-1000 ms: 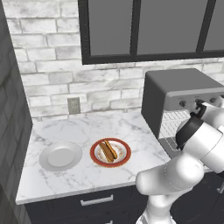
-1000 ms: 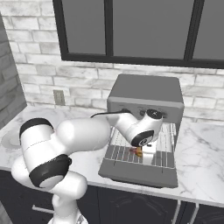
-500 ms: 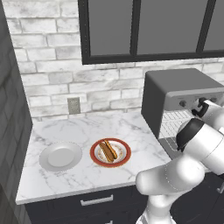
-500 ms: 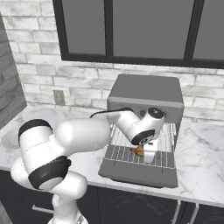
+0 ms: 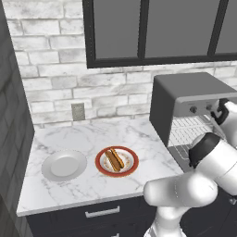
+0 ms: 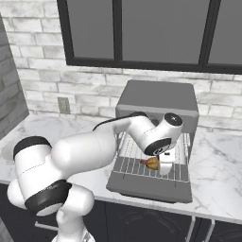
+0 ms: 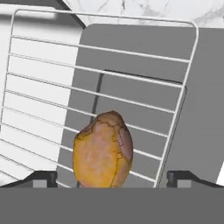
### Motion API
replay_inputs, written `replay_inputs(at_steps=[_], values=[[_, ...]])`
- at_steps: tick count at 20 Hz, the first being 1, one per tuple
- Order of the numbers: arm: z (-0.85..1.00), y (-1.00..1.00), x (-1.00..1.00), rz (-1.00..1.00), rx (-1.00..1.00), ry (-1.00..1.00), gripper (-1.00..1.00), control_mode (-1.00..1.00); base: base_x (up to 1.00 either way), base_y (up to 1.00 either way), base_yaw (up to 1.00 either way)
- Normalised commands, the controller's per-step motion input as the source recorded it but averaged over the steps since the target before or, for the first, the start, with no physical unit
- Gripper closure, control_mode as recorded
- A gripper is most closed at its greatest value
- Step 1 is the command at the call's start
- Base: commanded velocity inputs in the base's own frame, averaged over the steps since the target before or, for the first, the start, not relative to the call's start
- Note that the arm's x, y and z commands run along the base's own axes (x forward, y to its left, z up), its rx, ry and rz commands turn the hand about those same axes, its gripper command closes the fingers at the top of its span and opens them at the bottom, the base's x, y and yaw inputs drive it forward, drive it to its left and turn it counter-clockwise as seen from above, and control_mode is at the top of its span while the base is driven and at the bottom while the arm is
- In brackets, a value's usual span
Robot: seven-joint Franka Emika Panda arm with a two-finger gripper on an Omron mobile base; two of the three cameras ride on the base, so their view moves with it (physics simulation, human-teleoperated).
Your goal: Open the toaster oven door. Place the hotdog bun on the top rack in the toaster oven and place the chicken drumstick on the bottom rack.
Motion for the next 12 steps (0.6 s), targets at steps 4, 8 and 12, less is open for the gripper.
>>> replay_inputs(at_steps=[4,8,12], values=[[0.04,-0.01,-0.46,0.4,-0.02,-0.06,-1.0,-1.0,0.0,0.0,0.0],[0.0,0.0,-0.42,0.52,-0.06,-0.01,-1.0,-1.0,0.0,0.0,0.0],[-0.01,0.01,-0.44,0.52,-0.12,-0.02,-1.0,-1.0,0.0,0.0,0.0]])
